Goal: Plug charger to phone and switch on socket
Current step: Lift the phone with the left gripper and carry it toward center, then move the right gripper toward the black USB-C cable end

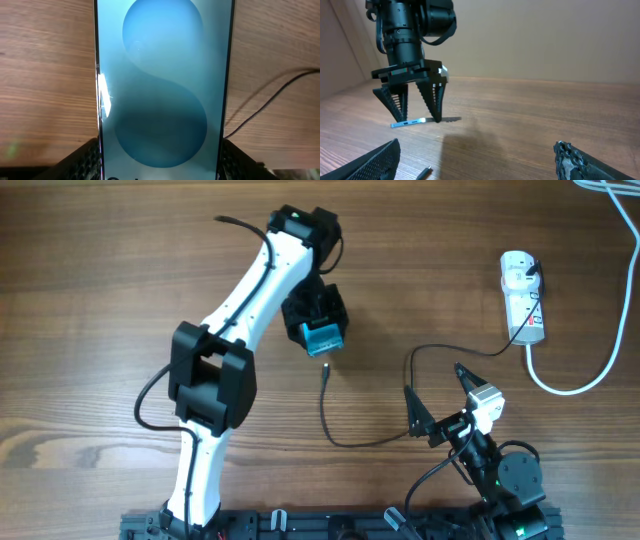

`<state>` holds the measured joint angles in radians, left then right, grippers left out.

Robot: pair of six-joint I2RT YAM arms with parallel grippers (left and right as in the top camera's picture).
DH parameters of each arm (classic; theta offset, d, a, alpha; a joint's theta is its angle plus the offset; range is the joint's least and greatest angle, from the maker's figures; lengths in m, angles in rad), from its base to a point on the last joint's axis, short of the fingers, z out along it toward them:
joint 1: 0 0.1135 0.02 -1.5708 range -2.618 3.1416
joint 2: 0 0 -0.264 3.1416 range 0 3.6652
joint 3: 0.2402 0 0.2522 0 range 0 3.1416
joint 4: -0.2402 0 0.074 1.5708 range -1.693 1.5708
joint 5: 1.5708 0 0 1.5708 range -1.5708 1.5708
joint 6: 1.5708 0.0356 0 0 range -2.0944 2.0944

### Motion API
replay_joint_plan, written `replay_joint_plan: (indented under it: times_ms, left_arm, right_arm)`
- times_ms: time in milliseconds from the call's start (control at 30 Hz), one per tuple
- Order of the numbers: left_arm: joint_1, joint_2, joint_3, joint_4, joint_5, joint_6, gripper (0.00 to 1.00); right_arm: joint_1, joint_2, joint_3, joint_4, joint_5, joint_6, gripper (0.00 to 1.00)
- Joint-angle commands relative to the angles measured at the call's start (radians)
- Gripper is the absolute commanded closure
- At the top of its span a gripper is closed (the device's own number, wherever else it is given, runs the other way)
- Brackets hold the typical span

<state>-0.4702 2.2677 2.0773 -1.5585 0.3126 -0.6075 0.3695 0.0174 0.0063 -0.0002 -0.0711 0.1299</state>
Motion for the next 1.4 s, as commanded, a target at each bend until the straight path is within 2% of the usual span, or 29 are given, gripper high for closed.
replay_joint_plan:
  times_ms: [0, 767, 933, 1167, 1367]
  left_arm:
    - [-0.002, 0.003, 0.025, -0.006, 0.024, -0.034, 0.96]
    - [-0.004, 0.003, 0.025, 0.006, 0.014, -0.039, 0.96]
    - [-0.014, 0.003, 0.025, 0.037, -0.133, -0.142, 0.96]
    - [-0.053, 0.003, 0.025, 0.121, -0.185, -0.145, 0.96]
    - [-0.098, 0.003, 0.017, 0.189, -0.300, -0.221, 0.96]
  right_arm:
    - [-0.003, -0.014, -0.001, 0.003, -0.011, 0.011, 0.00]
    - [-0.003, -0.014, -0.001, 0.003, -0.011, 0.011, 0.00]
    - [-0.003, -0.014, -0.001, 0.003, -0.011, 0.011, 0.00]
    - [-0.003, -0.014, -0.001, 0.003, -0.011, 0.007, 0.00]
    - [-0.003, -0.014, -0.001, 0.003, -0.017, 0.040, 0.00]
